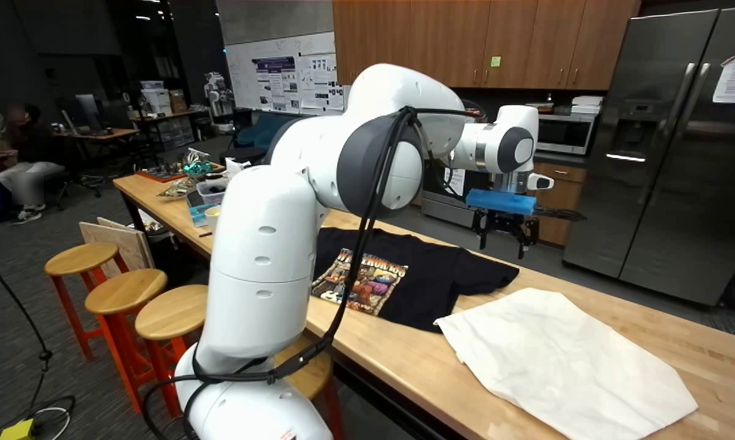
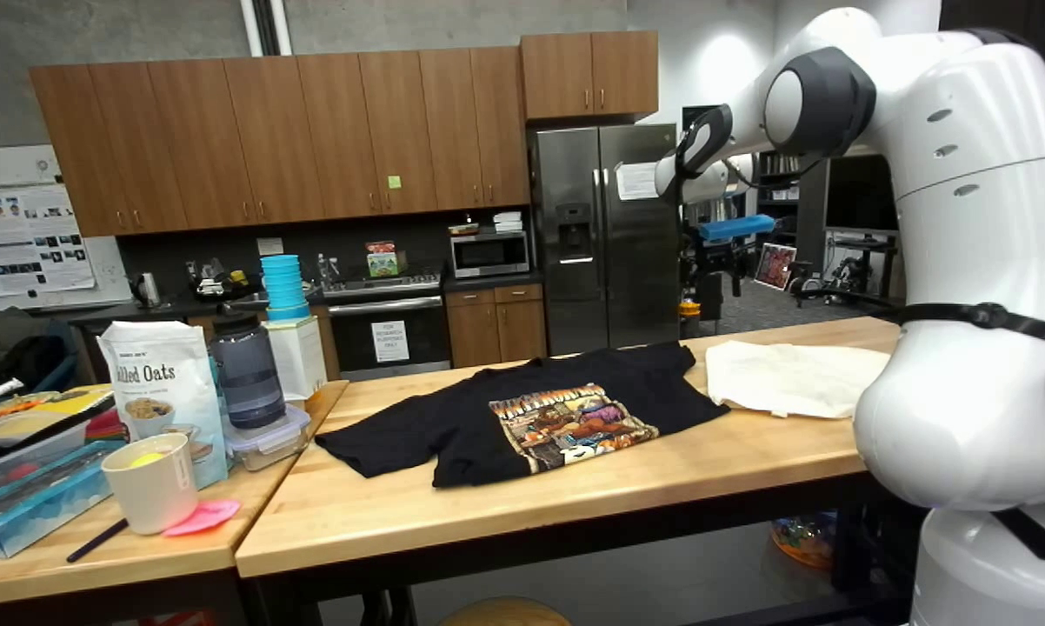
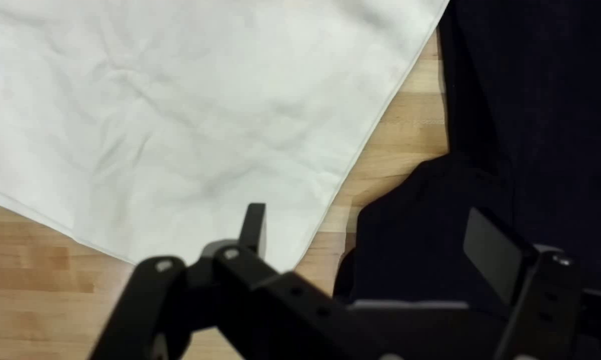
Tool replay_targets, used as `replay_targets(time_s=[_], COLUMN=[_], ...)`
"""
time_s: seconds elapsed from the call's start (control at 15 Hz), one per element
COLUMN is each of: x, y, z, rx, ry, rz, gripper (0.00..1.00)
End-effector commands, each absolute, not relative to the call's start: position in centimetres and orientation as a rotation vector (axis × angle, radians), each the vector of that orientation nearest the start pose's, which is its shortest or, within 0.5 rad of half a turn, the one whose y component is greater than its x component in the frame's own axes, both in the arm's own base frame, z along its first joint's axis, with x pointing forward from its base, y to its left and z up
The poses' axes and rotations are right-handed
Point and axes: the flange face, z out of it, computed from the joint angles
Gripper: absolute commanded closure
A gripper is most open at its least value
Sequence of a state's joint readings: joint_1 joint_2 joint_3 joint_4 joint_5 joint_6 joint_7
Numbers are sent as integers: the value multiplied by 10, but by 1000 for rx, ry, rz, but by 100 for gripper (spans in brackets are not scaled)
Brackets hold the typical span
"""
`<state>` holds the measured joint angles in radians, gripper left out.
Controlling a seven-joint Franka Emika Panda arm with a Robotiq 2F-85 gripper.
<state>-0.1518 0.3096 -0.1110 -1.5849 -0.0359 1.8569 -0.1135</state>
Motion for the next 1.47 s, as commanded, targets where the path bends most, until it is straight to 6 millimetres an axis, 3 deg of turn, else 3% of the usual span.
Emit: replay_targets(time_s=[0.0,0.47,1.4], x=[640,663,716], y=[-172,-172,-175], z=[449,432,374], rx=[-3172,-3120,-3146], ry=[202,153,116], rz=[108,41,79], gripper=[0,0,0])
